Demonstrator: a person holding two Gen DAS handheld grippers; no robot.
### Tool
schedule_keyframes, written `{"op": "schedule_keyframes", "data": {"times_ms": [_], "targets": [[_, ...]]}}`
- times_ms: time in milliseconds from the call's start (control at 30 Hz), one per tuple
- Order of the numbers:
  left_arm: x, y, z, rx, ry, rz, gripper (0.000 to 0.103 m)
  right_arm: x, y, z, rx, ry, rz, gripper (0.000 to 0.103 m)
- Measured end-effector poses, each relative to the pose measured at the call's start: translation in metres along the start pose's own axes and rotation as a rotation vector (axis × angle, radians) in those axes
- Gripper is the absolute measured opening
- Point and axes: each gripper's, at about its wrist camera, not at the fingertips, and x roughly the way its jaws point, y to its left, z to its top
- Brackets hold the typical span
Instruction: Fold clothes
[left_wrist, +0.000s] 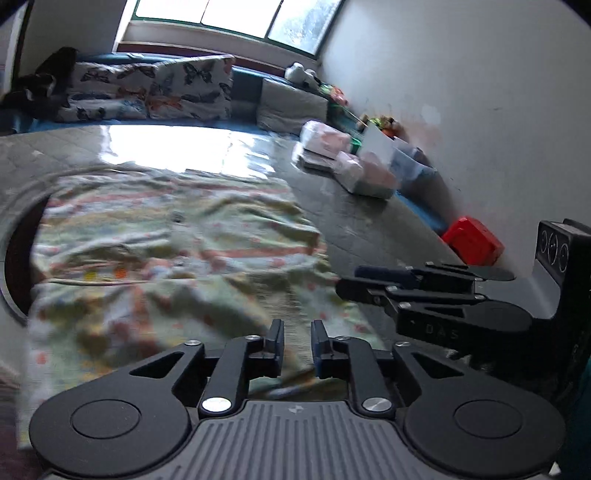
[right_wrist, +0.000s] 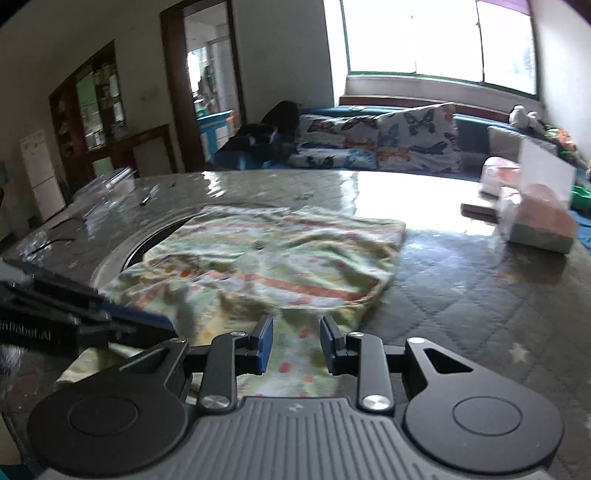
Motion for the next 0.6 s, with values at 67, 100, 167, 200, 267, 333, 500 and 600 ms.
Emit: {"op": "schedule_keyframes", "data": {"times_ms": [67, 100, 167, 200, 267, 333, 500, 600], "targets": [[-0.008, 0.017, 0.002, -0.026, -0.022, 0.042, 0.025, 0.011, 0.007, 0.002, -0.014, 0.020, 0.017, 0.028], [-0.012, 0.027, 0.002, -0.039, -0.033, 0.071, 0.026, 0.016, 0.011, 0.002, -0.020, 0.030, 0.026, 0.027], [-0.019, 0.046, 0.003, -0.064, -0.051, 0.126, 0.026, 0.027, 0.017, 0.004, -0.028, 0.048, 0.036, 0.027], [-0.023, 0.055, 0.003, -0.080, -0.055, 0.150, 0.026, 0.031, 0.018, 0.004, -0.025, 0.054, 0.034, 0.027], [-0.030, 0.071, 0.001, -0.105, -0.059, 0.182, 0.026, 0.041, 0.018, 0.005, -0.014, 0.067, 0.025, 0.028], [-0.035, 0.084, -0.001, -0.125, -0.060, 0.205, 0.027, 0.047, 0.018, 0.005, 0.003, 0.077, 0.011, 0.027], [-0.038, 0.101, -0.006, -0.133, -0.057, 0.228, 0.027, 0.051, 0.019, 0.004, 0.034, 0.088, 0.000, 0.016], [-0.035, 0.105, -0.008, -0.124, -0.051, 0.233, 0.027, 0.048, 0.019, 0.006, 0.036, 0.074, -0.028, 0.005]]}}
